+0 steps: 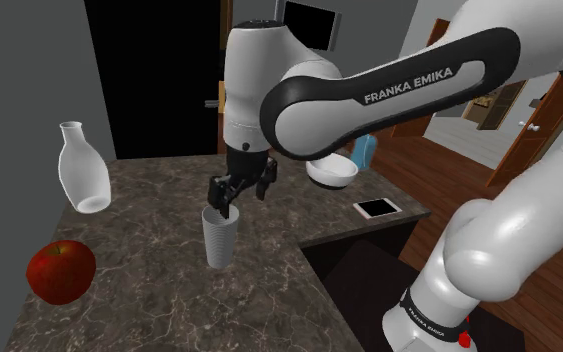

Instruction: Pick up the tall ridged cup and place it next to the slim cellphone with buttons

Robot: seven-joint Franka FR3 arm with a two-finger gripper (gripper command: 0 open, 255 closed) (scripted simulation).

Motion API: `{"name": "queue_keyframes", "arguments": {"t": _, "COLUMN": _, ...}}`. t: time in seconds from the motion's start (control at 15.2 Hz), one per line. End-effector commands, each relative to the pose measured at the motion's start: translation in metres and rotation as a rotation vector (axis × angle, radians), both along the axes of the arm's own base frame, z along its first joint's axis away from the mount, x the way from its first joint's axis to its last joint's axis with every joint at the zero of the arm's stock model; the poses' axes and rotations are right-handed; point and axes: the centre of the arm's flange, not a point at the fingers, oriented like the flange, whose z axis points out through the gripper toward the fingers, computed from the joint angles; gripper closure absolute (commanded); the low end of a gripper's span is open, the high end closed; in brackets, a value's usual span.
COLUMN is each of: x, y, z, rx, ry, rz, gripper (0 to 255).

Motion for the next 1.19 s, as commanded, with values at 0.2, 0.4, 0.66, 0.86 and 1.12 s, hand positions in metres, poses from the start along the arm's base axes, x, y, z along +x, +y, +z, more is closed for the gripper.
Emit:
{"name": "queue_keyframes", "arguments": {"t": 0.2, "x": 0.032, "y": 0.052, "z": -0.028, "rx": -0.024, "ry": -0.062, "rz": -0.014, "gripper": 0}}
{"name": "queue_keyframes", "arguments": {"t": 0.4, "x": 0.040, "y": 0.062, "z": -0.039, "rx": -0.030, "ry": -0.075, "rz": -0.017, "gripper": 0}}
{"name": "queue_keyframes", "arguments": {"t": 0.66, "x": 0.043, "y": 0.059, "z": -0.060, "rx": -0.030, "ry": -0.075, "rz": -0.017, "gripper": 0}}
{"name": "queue_keyframes", "arguments": {"t": 0.86, "x": 0.046, "y": 0.057, "z": -0.073, "rx": -0.030, "ry": -0.075, "rz": -0.017, "gripper": 0}}
{"name": "queue_keyframes", "arguments": {"t": 1.12, "x": 0.046, "y": 0.057, "z": -0.073, "rx": -0.030, "ry": -0.075, "rz": -0.017, "gripper": 0}}
